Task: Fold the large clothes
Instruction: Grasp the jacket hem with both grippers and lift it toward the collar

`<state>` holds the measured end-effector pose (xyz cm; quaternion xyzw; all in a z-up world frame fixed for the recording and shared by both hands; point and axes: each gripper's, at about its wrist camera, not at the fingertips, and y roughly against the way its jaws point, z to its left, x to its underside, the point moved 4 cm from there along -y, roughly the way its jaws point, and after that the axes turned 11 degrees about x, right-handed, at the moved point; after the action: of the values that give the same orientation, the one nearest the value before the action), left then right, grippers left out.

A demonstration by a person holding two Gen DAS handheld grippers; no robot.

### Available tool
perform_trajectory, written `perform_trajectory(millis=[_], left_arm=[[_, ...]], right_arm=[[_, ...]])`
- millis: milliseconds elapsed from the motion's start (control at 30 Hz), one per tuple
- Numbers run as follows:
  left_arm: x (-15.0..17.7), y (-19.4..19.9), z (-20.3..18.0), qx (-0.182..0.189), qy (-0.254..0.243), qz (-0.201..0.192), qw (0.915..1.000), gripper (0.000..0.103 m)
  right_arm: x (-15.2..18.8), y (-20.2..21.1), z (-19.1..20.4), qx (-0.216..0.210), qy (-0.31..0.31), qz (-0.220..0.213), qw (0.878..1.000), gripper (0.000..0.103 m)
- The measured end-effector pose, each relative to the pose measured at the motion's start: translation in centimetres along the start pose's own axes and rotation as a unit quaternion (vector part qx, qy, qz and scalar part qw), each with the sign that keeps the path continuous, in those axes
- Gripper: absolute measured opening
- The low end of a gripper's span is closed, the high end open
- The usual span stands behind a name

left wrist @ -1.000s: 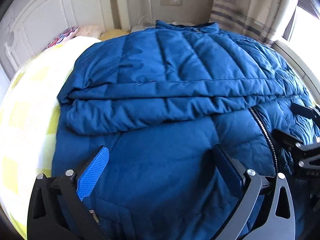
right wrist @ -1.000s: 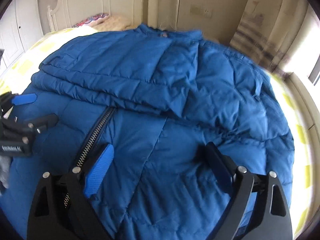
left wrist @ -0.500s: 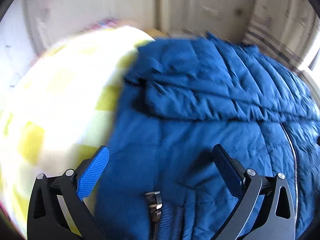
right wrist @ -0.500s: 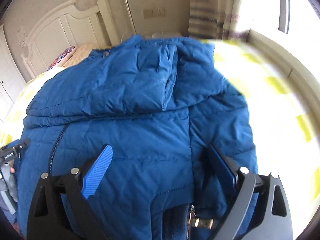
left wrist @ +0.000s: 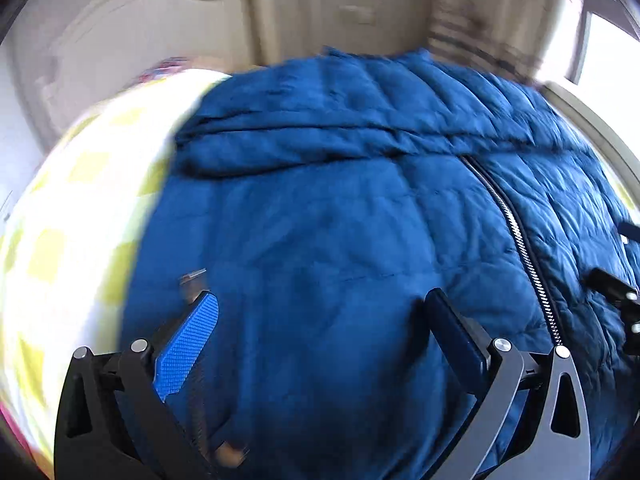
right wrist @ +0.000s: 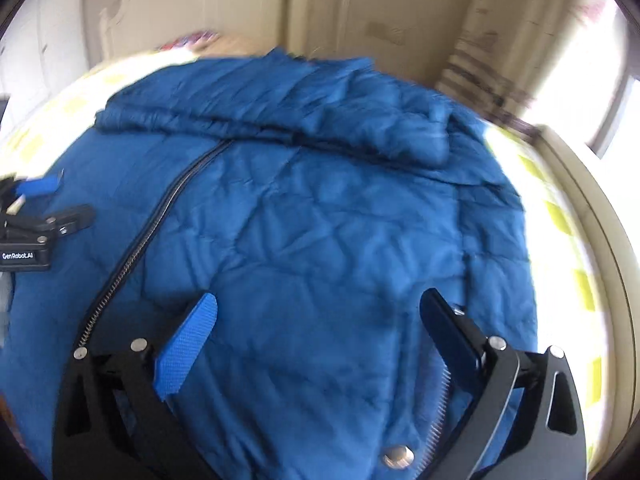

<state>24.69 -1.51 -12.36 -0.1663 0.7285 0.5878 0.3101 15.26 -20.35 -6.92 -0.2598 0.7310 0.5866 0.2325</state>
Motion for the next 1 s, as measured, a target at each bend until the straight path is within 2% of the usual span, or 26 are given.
perform_trajectory(millis=[67,133,200,233,300,367,400,467,533,600,667,700,733,800,867,900,967,1000], left_arm=[[0.8,1.5,0.9,0.017,0.011,-0.013,0.9997,0.099],[2.0,2.5,1.6,0.002,0.005,-0.022,0.9998,0.099],[2.9,2.0,2.2,0.005,0.011,-0.001,0.9999,0.099],[3.3,1.4,2.6,0.022,0.023,0.018,0.9993,0.099],[2.9,1.0,3.1,0.036,0.037,0.024,0.9984,0.099],[2.8,0.9,3.1,0.034,0.033,0.027,0.9985,0.099],[2.9,1.6,3.1,0.028,0.032,0.019,0.9989,0.099],[3.7,3.5,2.4,0.039,0.029,-0.006,0.9988,0.099],[5.0,5.3,1.2,0.068,0.008,-0.015,0.9975,0.099],[6.4,5.8,0.0,0.059,-0.026,-0.013,0.9978,0.099],[8.5,4.6,-1.2,0.033,-0.065,0.01,0.9973,0.099],[9.3,4.6,-1.1,0.031,-0.065,-0.015,0.9973,0.099],[9.6,4.8,-0.9,0.034,-0.059,-0.024,0.9974,0.099],[9.6,5.1,-0.7,0.036,-0.054,-0.011,0.9978,0.099],[9.6,6.0,-0.5,0.036,-0.046,-0.008,0.9983,0.099],[9.8,6.9,-0.3,0.037,-0.042,-0.021,0.9982,0.099],[10.6,7.6,0.2,0.038,-0.039,-0.033,0.998,0.099],[11.4,7.2,0.4,0.035,-0.041,-0.023,0.9983,0.099]], right_arm=[[0.5,0.2,-1.8,-0.001,-0.024,-0.001,1.0,0.1],[1.7,0.4,-2.9,0.017,-0.026,0.006,1.0,0.1],[3.1,-0.1,-3.1,0.022,-0.018,0.022,0.999,0.1],[3.5,-0.1,-3.3,0.015,-0.024,0.023,0.999,0.1],[3.7,-0.1,-3.5,0.013,-0.027,0.028,0.999,0.1],[3.7,0.1,-3.2,0.03,-0.02,0.028,0.999,0.1],[3.6,0.8,-2.8,0.04,-0.016,0.023,0.999,0.1],[3.2,2.2,-1.8,0.019,-0.003,-0.002,1.0,0.1],[3.2,4.0,-0.1,-0.01,0.025,-0.025,0.999,0.1],[4.0,4.7,1.6,-0.021,0.056,-0.028,0.998,0.1],[5.9,4.3,3.8,-0.034,0.097,-0.023,0.994,0.1],[6.2,4.1,3.9,-0.03,0.094,-0.027,0.995,0.1],[6.4,4.1,3.6,-0.039,0.075,-0.031,0.996,0.1],[6.6,4.2,2.6,-0.054,0.052,-0.013,0.997,0.1],[6.8,5.8,1.2,-0.025,0.052,-0.034,0.998,0.1],[7.1,6.8,1.1,-0.015,0.05,-0.048,0.998,0.1],[8.3,8.4,-0.4,-0.016,0.025,-0.07,0.997,0.1],[9.2,8.3,-1.2,-0.019,0.015,-0.067,0.997,0.1]])
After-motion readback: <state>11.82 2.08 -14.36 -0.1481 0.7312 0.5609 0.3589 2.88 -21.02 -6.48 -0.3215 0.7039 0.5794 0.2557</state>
